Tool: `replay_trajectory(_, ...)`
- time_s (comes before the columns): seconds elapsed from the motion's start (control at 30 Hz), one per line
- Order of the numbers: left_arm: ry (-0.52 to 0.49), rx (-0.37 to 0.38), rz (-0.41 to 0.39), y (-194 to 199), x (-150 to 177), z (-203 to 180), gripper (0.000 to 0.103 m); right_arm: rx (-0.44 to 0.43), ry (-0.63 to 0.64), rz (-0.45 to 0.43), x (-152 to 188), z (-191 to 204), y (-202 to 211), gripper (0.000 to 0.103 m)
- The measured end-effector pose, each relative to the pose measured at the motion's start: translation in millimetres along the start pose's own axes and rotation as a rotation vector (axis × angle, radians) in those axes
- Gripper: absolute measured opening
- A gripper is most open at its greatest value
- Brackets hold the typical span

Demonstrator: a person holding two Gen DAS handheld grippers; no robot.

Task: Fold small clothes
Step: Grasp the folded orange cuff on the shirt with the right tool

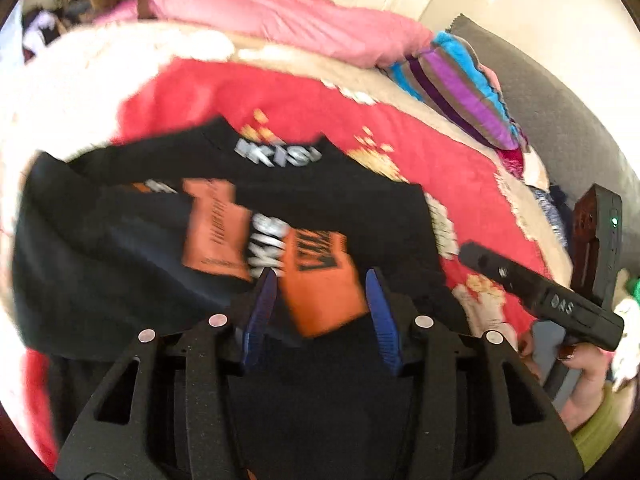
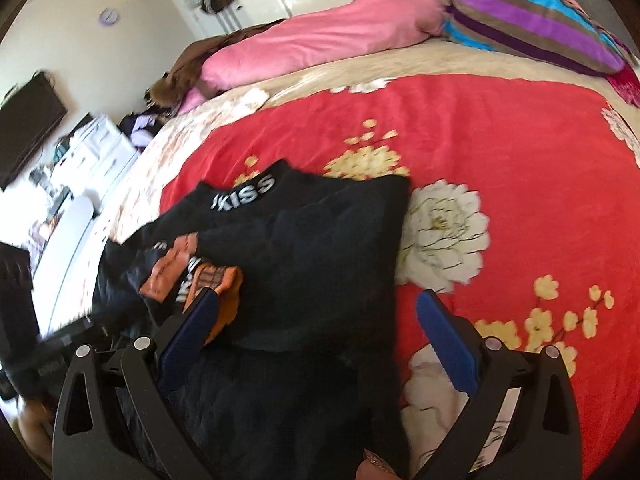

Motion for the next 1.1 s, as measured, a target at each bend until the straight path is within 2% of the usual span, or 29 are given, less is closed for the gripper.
replay_trajectory(0.17,-0.012,-0.093,-0.072,21,-16,34,0.047,0.003,0.071,0.019,7,28,-8,0.099)
replay_trajectory(0.23,-0.049,-0.172,-0.112,27,-21,47,0.051,0.013,0.092,0.042,9,40,-15,0.099)
replay_trajectory(0.3,-0.072,-0.241,-0.114,27,-25,60,0.053,0.012,0.114,0.054,12,51,-20,0.099)
replay_trajectory(0.33,-0.067,-0.253,-0.108,26,-26,66,0.053,0.014,0.130,0.060,14,58,-24,0.099)
replay_trajectory(0.47,-0.041,-0.234,-0.095,27,-31,81,0.062,0.025,0.160,0.096,19,80,-42,0.099)
replay_trajectory(0.7,-0.040,-0.262,-0.117,49,-41,103,0.074,0.029,0.121,0.161,18,100,-72,0.098)
replay_trajectory(0.77,-0.010,-0.274,-0.119,53,-43,114,0.079,0.043,0.110,0.168,18,101,-79,0.098)
replay_trajectory(0.93,0.104,-0.288,-0.122,62,-47,147,0.081,0.051,0.064,0.201,19,99,-94,0.097)
replay_trajectory(0.97,0.116,-0.292,-0.122,64,-47,151,0.081,0.045,0.054,0.210,21,99,-96,0.096)
replay_trajectory(1.03,0.151,-0.301,-0.120,68,-47,162,0.082,0.048,0.041,0.223,22,100,-100,0.071)
replay_trajectory(1.07,0.162,-0.303,-0.119,68,-47,166,0.082,0.054,0.037,0.225,23,100,-100,0.068)
replay_trajectory(1.1,0.178,-0.307,-0.113,69,-46,171,0.082,0.050,0.032,0.224,23,101,-100,0.061)
Point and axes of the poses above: each gripper's, at about its wrist camera, not at the fingertips, and y roughly against the way its jaws point, z to its left, x to its underside, the point moved 4 cm from there along -y, roughly the way its jaws point, and after that the axes turned 5 degrees about -z, right-handed, at the moved point
